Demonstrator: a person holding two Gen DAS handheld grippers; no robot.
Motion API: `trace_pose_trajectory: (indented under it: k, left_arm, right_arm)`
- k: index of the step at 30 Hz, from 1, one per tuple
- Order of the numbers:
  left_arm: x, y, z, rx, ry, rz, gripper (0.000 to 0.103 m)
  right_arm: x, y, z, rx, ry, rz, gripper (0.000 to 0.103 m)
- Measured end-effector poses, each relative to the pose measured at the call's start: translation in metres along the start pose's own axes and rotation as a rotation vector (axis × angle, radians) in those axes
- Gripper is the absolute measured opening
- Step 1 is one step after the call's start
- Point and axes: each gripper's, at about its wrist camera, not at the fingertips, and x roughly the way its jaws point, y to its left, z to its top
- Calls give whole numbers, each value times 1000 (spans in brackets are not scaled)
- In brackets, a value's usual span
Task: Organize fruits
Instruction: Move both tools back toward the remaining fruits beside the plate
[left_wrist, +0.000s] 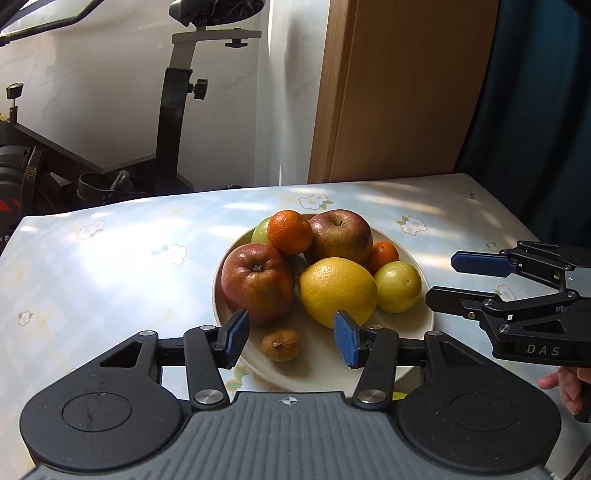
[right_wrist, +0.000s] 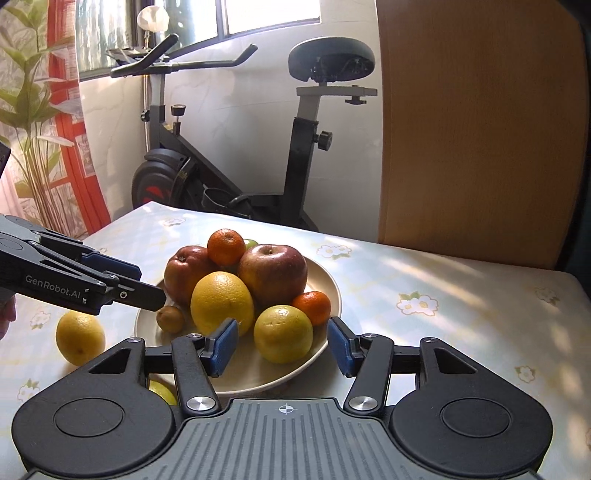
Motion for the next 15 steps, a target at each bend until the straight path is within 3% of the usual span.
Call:
trace_pose_trajectory:
  k: [3,9,15]
  left_arm:
    - [-20,3,-9,-55,-38,2,53]
    - [-49,6,-40,-125,-93,45,53]
    - [-67,13,-58,-146,-130,84,53]
  right_arm:
    - [-15,7,-9,42,-48,20,50]
    - [-21,25,-26,95,-48,65,50]
    - [-25,58,-44,-11,-68,65,50]
